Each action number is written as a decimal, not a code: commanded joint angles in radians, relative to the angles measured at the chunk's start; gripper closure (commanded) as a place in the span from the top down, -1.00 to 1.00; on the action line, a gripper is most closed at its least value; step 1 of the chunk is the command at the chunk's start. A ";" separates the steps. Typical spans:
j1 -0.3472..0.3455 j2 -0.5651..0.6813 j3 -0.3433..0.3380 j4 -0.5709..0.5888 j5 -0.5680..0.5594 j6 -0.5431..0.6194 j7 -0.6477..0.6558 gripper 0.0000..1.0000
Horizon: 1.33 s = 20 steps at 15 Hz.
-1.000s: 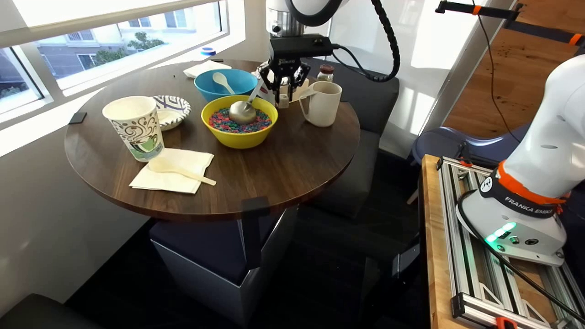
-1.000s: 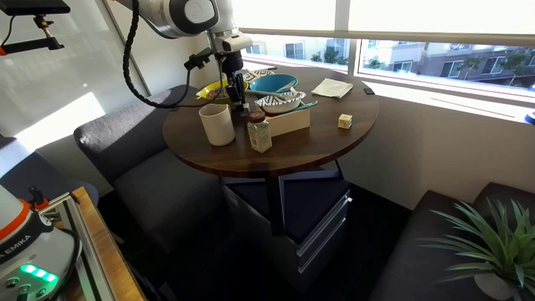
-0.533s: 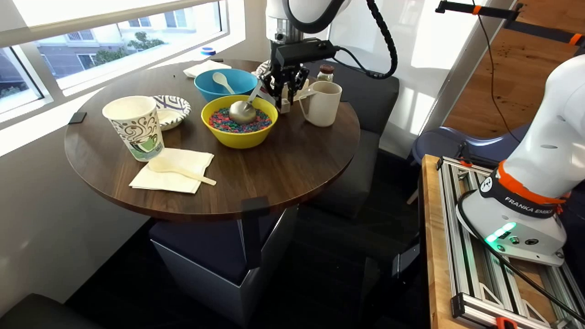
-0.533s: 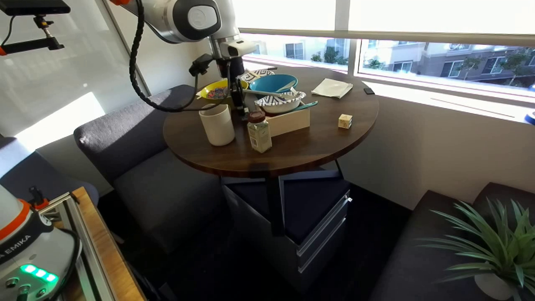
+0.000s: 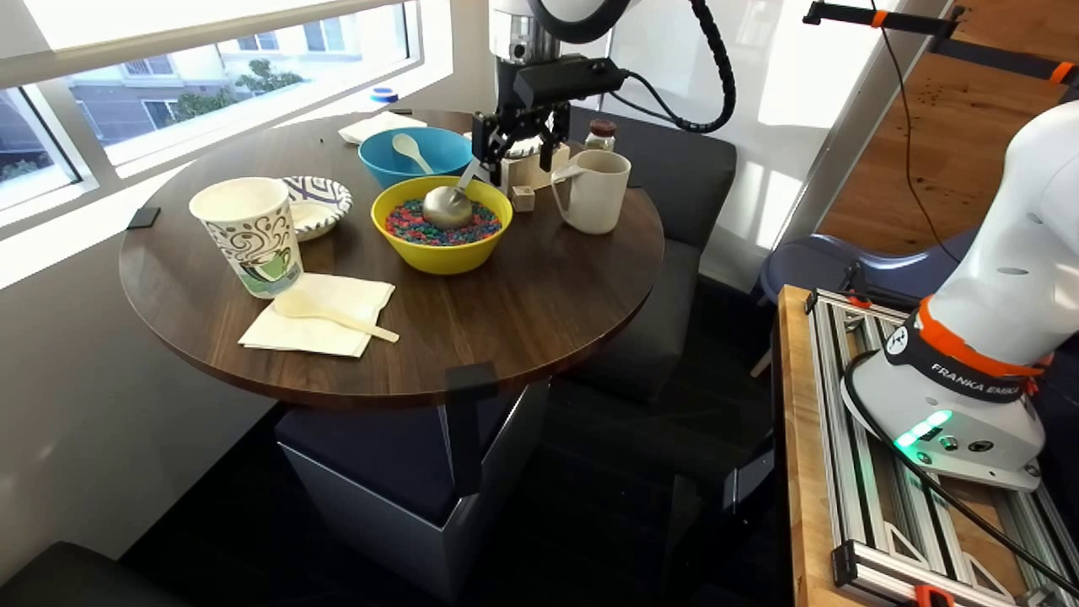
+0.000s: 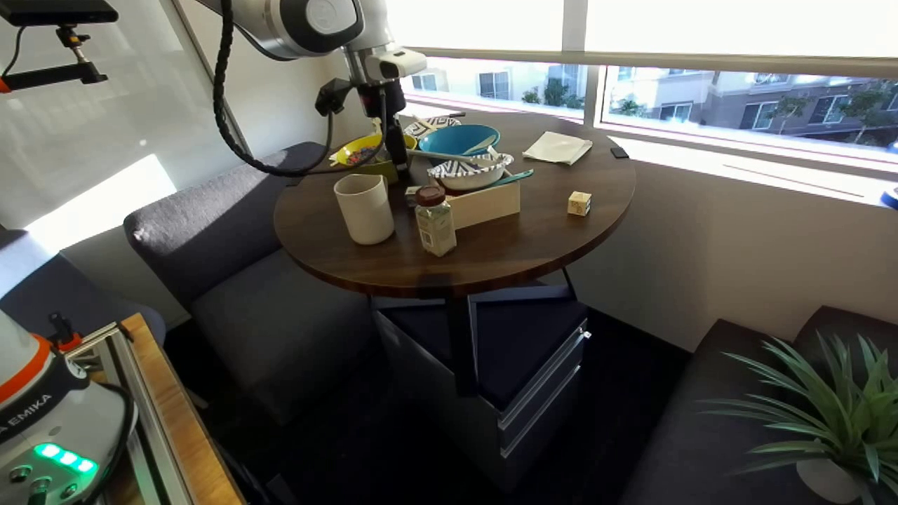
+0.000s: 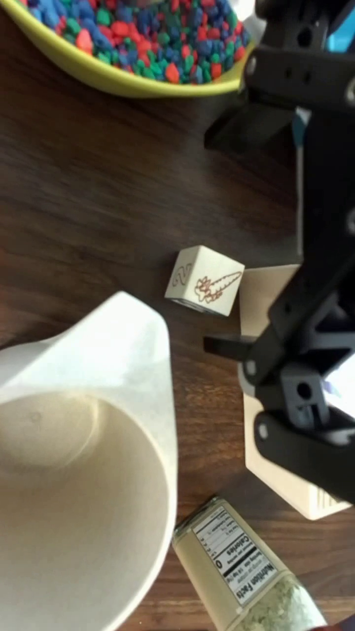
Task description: Remove the block from the yellow bowl and put it on the table
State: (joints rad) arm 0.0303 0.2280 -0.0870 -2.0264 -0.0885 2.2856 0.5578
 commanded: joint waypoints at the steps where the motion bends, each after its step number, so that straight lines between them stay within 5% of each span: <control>1: 0.006 -0.130 0.005 -0.057 -0.013 -0.069 -0.020 1.00; 6: -0.012 -0.327 0.029 -0.136 -0.014 -0.151 -0.108 1.00; 12: -0.027 -0.544 0.081 -0.268 -0.178 -0.047 -0.273 1.00; 15: -0.033 -0.612 0.094 -0.315 -0.207 0.041 -0.367 1.00; 16: -0.041 -0.551 0.099 -0.246 -0.161 -0.017 -0.327 1.00; 20: -0.046 -0.598 0.105 -0.284 -0.172 0.012 -0.369 1.00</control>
